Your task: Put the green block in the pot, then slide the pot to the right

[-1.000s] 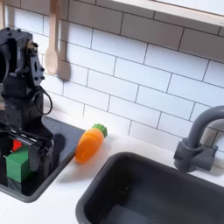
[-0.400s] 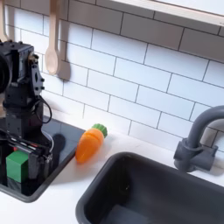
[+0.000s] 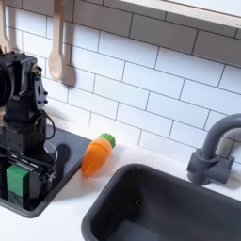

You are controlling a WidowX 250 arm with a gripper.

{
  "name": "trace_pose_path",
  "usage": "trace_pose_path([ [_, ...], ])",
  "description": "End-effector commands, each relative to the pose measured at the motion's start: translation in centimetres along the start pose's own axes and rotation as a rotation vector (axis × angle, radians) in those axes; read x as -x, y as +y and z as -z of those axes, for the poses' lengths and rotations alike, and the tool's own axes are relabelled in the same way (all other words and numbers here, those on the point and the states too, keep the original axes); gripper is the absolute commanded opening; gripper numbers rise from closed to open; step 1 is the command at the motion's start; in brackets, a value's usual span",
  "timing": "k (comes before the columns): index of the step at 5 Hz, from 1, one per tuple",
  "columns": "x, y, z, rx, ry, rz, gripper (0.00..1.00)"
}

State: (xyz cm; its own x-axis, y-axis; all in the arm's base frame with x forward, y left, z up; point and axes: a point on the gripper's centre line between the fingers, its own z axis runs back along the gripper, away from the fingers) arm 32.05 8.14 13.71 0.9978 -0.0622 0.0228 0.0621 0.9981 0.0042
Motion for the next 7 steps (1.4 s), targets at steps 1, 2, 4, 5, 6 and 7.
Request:
trace_pose_path([
  [1,0.2,0.1,0.2,0.008,0.0,-0.006,0.0],
  [2,0.3,0.0,0.3,0.002,0.004,-0.006,0.0],
  [4,0.4,0.1,-1.2,0.019,-0.027,-0.02,0.0],
  [5,0.5,0.0,-2.2,0.042,-0.026,-0.033,0.0],
  [6,0.2,0.0,-4.4,0.046,-0.062,-0.037,0.0],
  [7,0.0,0.6,-6.3,0.047,-0.1,-0.052,0.0],
])
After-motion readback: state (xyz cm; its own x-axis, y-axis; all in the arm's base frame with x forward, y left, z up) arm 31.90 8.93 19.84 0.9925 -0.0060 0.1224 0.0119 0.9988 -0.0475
